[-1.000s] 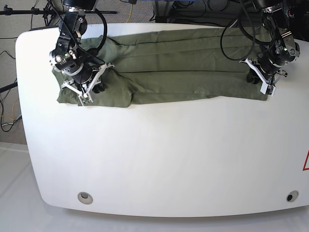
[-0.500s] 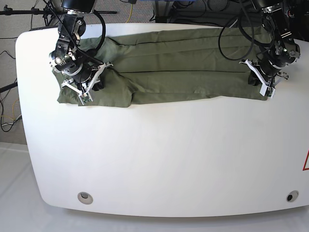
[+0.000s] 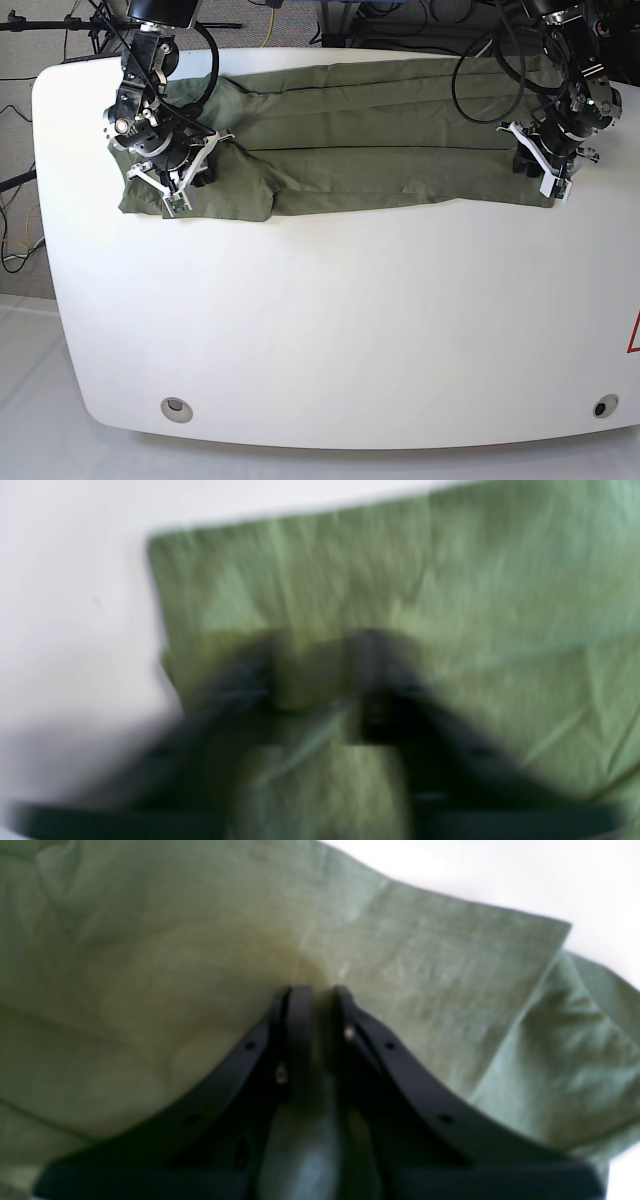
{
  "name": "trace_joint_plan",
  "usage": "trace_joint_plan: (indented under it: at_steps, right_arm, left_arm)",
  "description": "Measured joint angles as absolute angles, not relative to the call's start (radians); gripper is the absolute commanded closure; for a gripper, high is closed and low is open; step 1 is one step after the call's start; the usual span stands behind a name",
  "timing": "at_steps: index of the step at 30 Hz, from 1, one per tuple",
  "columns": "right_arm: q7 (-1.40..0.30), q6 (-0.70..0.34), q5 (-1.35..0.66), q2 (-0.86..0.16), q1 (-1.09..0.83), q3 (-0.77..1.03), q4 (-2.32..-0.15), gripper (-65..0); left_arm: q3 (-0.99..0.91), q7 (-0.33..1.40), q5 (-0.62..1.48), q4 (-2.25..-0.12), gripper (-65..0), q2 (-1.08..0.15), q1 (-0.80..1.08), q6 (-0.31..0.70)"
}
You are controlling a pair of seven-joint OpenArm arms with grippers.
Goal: Fold the T-shirt properly
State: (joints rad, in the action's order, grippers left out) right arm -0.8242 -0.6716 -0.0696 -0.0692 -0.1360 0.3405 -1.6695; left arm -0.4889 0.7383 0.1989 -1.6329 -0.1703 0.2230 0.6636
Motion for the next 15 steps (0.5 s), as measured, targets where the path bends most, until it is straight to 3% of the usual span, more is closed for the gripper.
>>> trace_joint_plan:
  at_steps: [9, 15]
  right_arm:
    - [-0.852, -0.673, -0.072, -0.059, -0.133, 0.334, -1.677, -6.8]
    - [-0.865, -0.673, -0.075, -0.067, -0.085, 0.335, -1.623, -6.8]
  left_arm:
    - [-0.488, 0.714, 0.172, -1.599, -0.2, -0.161, 0.189, 0.667]
    - [-0.474, 0.747, 0.169, -1.570, -7.4, -0.159, 0.149, 0.664]
